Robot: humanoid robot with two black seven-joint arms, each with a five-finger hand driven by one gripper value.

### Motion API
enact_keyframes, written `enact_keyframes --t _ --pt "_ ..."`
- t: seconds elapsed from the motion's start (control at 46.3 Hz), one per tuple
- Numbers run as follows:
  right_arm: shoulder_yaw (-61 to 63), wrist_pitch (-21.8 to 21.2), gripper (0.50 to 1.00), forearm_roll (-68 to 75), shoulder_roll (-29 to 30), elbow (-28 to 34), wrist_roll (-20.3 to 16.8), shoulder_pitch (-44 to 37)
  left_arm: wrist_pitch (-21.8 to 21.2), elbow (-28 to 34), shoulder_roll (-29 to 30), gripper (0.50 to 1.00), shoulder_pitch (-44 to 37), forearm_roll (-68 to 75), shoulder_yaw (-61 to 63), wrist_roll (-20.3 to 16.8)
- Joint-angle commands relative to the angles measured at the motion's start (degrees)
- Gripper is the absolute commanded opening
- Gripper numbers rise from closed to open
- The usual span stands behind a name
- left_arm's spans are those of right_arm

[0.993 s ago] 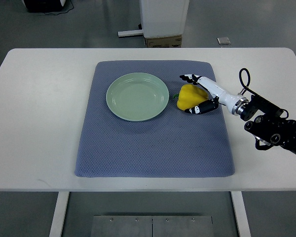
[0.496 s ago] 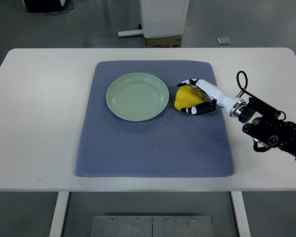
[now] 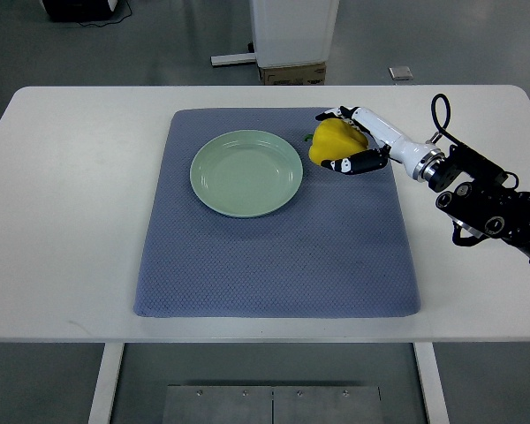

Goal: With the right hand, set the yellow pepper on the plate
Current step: 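Carry the pepper with the right hand over the green plate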

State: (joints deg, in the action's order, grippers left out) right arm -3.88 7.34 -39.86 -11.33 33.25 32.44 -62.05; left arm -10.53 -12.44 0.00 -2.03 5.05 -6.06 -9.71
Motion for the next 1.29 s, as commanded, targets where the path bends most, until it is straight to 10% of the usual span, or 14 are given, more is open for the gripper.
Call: enact_keyframes --t 0.0,0.561,1.273 --pt "0.1 -0.2 0.500 0.0 0.4 0.1 -0.1 -0.3 0.0 0.0 0.0 1.000 0.0 0.0 0.0 0.0" --pt "0.1 -0.1 0.500 0.0 11.3 0.5 -3.6 -3.7 0.0 0.0 0.0 1.000 0.0 0.0 0.0 0.0" --pt "-0.1 0.2 0.500 -0.5 11.3 0.8 -6.9 -3.3 0.1 0.0 0.0 1.000 0.0 0.0 0.0 0.0"
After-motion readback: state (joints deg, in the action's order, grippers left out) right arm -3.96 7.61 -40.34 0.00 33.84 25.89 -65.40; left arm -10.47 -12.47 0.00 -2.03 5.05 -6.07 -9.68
